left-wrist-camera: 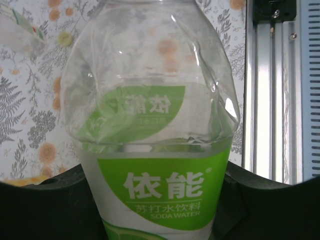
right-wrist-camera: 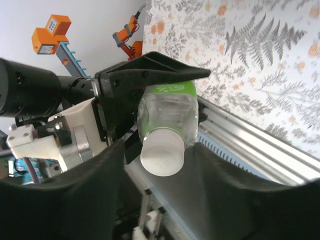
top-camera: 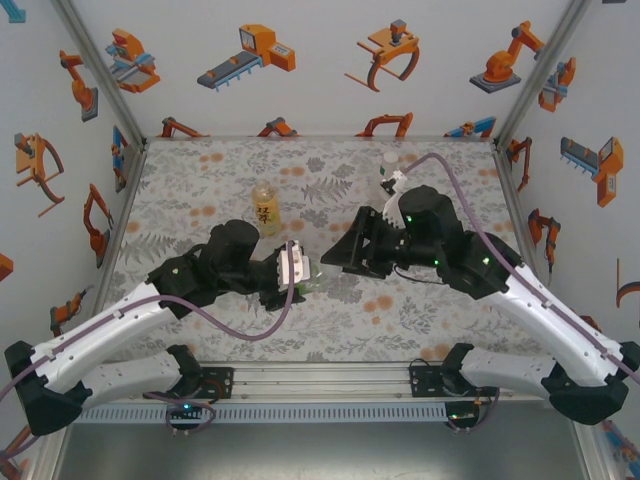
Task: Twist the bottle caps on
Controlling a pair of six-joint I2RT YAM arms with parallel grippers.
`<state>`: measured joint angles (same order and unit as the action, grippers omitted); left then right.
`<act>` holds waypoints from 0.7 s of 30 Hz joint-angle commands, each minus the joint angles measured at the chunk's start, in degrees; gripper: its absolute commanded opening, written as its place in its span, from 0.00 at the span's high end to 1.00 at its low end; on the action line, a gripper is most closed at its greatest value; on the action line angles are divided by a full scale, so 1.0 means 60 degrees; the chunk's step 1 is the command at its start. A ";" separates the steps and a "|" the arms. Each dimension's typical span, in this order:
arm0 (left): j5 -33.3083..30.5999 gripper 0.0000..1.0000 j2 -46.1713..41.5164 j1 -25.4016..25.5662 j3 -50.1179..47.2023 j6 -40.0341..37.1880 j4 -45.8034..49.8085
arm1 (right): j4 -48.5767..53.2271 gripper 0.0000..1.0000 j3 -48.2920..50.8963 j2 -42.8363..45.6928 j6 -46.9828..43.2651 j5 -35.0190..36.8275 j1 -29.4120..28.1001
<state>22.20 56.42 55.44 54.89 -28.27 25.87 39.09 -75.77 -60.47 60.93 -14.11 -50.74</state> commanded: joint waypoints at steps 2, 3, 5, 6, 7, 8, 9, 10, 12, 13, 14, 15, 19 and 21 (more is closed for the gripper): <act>0.0525 1.00 -0.0018 0.0047 0.0017 0.0008 -0.0351 | 0.0417 0.41 -0.0535 0.0335 -0.1857 0.0392 -0.0054; 0.0532 1.00 0.0001 0.0047 0.0020 0.0017 -0.0348 | 0.0417 0.41 -0.0579 0.0364 -0.2122 0.0381 -0.0054; 0.0616 1.00 0.0014 0.0047 0.0040 0.0021 -0.0356 | 0.0296 0.41 -0.0671 0.0444 -0.2900 0.0208 -0.0054; 0.0647 1.00 0.0017 0.0047 0.0062 -0.0007 -0.0356 | 0.0180 0.41 -0.0673 0.0483 -0.3308 0.0090 -0.0053; 0.0677 1.00 0.0029 0.0047 0.0069 -0.0038 -0.0356 | 0.0054 0.41 -0.0653 0.0562 -0.3858 -0.0047 -0.0052; 0.0695 1.00 0.0046 0.0047 0.0079 -0.0082 -0.0356 | -0.0118 0.42 -0.0597 0.0653 -0.4525 -0.0237 -0.0054; 0.0709 1.00 0.0067 0.0047 0.0084 -0.0124 -0.0353 | -0.0265 0.43 -0.0537 0.0734 -0.5093 -0.0404 -0.0055; 0.0710 1.00 0.0106 0.0047 0.0098 -0.0164 -0.0320 | -0.0399 0.44 -0.0487 0.0824 -0.5767 -0.0581 -0.0054; 0.0725 1.00 0.0166 0.0047 0.0171 -0.0253 -0.0193 | -0.0612 0.46 -0.0400 0.0970 -0.6904 -0.0947 -0.0054; 0.0739 1.00 0.0198 0.0047 0.0217 -0.0278 -0.0096 | -0.0676 0.46 -0.0353 0.1013 -0.7334 -0.1009 -0.0054; 0.0739 1.00 0.0222 0.0048 0.0253 -0.0301 -0.0030 | -0.0734 0.46 -0.0323 0.1032 -0.7757 -0.1083 -0.0054; 0.0752 1.00 0.0217 0.0047 0.0253 -0.0305 -0.0006 | -0.0769 0.46 -0.0321 0.1039 -0.8143 -0.1247 -0.0055; 0.0779 1.00 0.0162 0.0047 0.0239 -0.0319 0.0017 | -0.0820 0.45 -0.0038 0.1170 -1.0785 -0.2736 -0.0058; 0.0783 1.00 0.0174 0.0047 0.0250 -0.0341 0.0088 | -0.0765 0.44 0.0208 0.1286 -1.1908 -0.2780 -0.0054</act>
<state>25.21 57.78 55.48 54.94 -29.23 25.36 35.35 -76.31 -53.67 5.23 -25.74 -50.78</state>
